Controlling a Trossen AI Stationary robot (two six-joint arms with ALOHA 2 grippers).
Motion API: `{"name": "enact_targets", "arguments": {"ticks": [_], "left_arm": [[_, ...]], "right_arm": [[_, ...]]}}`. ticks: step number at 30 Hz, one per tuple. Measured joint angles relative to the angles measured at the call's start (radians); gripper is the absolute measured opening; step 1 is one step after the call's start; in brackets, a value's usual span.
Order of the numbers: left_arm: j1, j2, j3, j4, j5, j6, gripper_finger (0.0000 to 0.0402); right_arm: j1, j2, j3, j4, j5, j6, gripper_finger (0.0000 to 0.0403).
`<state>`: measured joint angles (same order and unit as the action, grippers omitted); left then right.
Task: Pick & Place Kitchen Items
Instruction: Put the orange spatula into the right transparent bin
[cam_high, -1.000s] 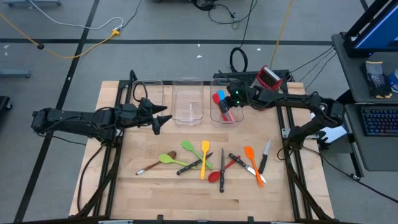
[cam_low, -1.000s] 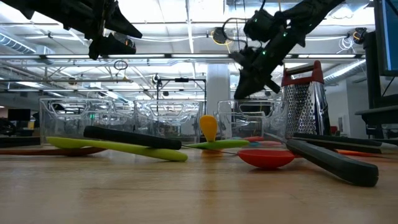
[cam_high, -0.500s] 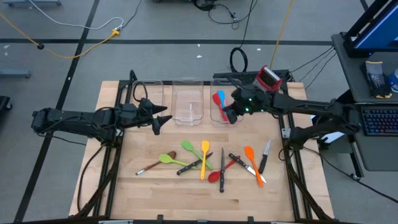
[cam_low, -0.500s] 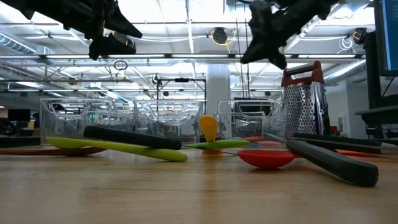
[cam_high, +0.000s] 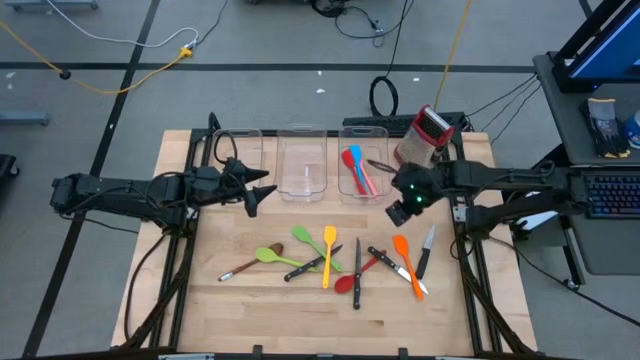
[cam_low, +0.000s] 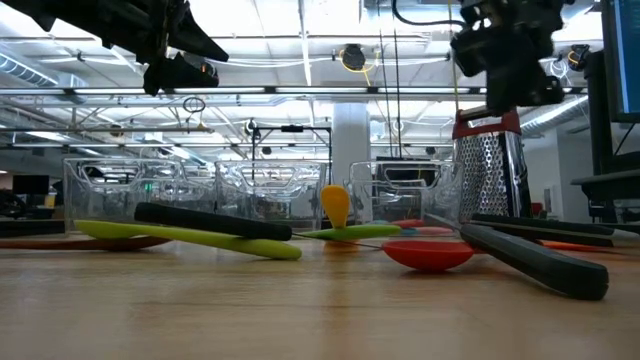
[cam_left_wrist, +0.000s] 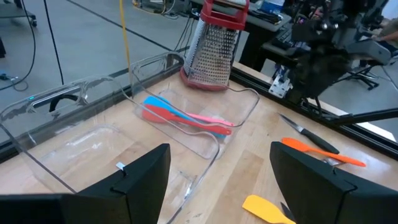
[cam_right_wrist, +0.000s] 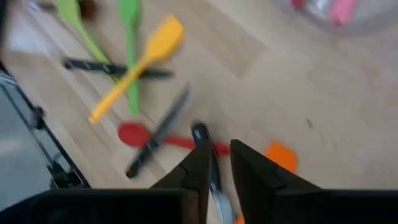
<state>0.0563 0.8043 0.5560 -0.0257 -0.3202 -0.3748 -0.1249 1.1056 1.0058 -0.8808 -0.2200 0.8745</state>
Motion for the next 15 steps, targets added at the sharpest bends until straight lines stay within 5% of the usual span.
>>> {"name": "enact_targets", "arguments": {"ticks": [15], "left_arm": [[0.0, 0.0, 0.0, 0.0, 0.0, -0.05, 0.0278]], "right_arm": [[0.238, 0.007, -0.011, -0.101, 0.007, 0.272, 0.0177]]}}
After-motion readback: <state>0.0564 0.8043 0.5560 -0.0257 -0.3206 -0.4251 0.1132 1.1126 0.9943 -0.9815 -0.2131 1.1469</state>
